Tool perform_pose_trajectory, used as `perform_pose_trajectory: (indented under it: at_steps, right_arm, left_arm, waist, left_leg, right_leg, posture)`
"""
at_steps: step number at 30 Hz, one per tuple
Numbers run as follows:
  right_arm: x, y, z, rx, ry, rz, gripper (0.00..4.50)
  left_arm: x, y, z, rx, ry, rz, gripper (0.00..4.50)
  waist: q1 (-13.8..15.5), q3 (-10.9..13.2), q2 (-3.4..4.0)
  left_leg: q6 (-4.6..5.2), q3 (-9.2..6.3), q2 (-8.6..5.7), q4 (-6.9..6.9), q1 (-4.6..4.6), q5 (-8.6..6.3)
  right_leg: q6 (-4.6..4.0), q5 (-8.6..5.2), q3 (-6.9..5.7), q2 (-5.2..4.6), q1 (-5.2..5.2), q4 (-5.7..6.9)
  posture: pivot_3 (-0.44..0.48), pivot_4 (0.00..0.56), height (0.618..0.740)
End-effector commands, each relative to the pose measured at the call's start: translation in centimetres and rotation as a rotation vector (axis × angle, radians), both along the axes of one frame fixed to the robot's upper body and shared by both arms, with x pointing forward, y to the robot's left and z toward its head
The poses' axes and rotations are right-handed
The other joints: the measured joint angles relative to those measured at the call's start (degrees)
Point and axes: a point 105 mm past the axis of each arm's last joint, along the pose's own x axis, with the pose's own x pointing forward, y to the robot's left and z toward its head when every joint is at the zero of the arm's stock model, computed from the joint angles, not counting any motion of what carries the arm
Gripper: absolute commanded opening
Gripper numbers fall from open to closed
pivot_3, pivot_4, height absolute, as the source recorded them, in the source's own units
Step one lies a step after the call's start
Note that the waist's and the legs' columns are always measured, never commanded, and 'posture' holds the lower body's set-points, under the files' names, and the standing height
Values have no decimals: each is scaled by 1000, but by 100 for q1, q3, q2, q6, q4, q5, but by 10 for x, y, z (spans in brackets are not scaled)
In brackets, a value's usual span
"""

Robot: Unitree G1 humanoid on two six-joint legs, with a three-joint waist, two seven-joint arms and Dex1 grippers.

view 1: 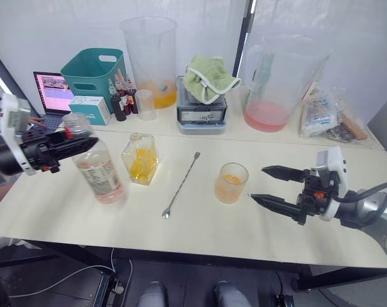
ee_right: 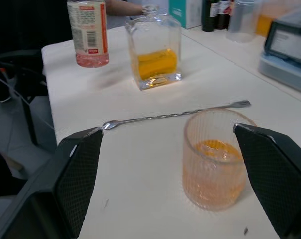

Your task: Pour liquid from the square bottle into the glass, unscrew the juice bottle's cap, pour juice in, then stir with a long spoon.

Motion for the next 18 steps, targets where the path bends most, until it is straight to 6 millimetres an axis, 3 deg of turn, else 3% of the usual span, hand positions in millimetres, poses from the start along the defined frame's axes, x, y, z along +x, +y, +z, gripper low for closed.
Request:
perform_pose_trajectory:
  at_steps: [1, 4, 10, 18]
  right_arm:
    - [-4, 9, 5, -21, -16, 71, 4445]
    - [-2, 11, 5, -30, -17, 87, 4445]
    - [1, 16, 2, -29, -17, 86, 4445]
    - [2, 15, 0, -26, -16, 45, 4445]
  left_arm:
    - [10, 22, 7, 70, -77, 104, 1506]
    - [28, 31, 0, 105, -108, 182, 1506]
    - [71, 7, -4, 42, -214, 223, 1506]
    - [95, -13, -26, 24, -256, 244, 1506]
  waist:
    - [15, 1, -3]
    - [20, 2, -4]
    - [133, -1, -11]
    - [136, -1, -11]
  left_leg:
    - [0, 0, 0, 0, -2, 0]
    - [0, 0, 0, 0, -7, 0]
    - [0, 0, -1, 6, -15, 0]
    - [2, -1, -1, 3, -16, -1]
  right_leg:
    - [0, 0, 0, 0, -1, -1]
    - [-1, 0, 0, 0, -6, -1]
    - [-1, 1, -2, 0, -6, -1]
    - [-1, 2, -3, 0, -10, 4]
  posture:
    - [0, 150, 740]
    - [0, 150, 740]
    - [0, 150, 740]
    - [0, 150, 740]
